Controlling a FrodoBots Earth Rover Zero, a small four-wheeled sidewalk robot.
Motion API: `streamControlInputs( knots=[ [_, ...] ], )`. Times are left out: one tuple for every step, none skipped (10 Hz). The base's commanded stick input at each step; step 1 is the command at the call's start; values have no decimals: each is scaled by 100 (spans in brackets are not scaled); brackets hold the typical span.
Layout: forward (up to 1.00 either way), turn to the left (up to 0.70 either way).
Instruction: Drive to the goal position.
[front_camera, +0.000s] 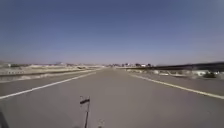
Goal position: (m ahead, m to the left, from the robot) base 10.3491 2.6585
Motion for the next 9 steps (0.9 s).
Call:
streamControlInputs(
  knots=[
    [100,0],
    [100,0],
    [100,0],
    [100,0],
    [100,0],
    [100,0],
    [100,0],
    [100,0],
    [100,0]
  ],
)
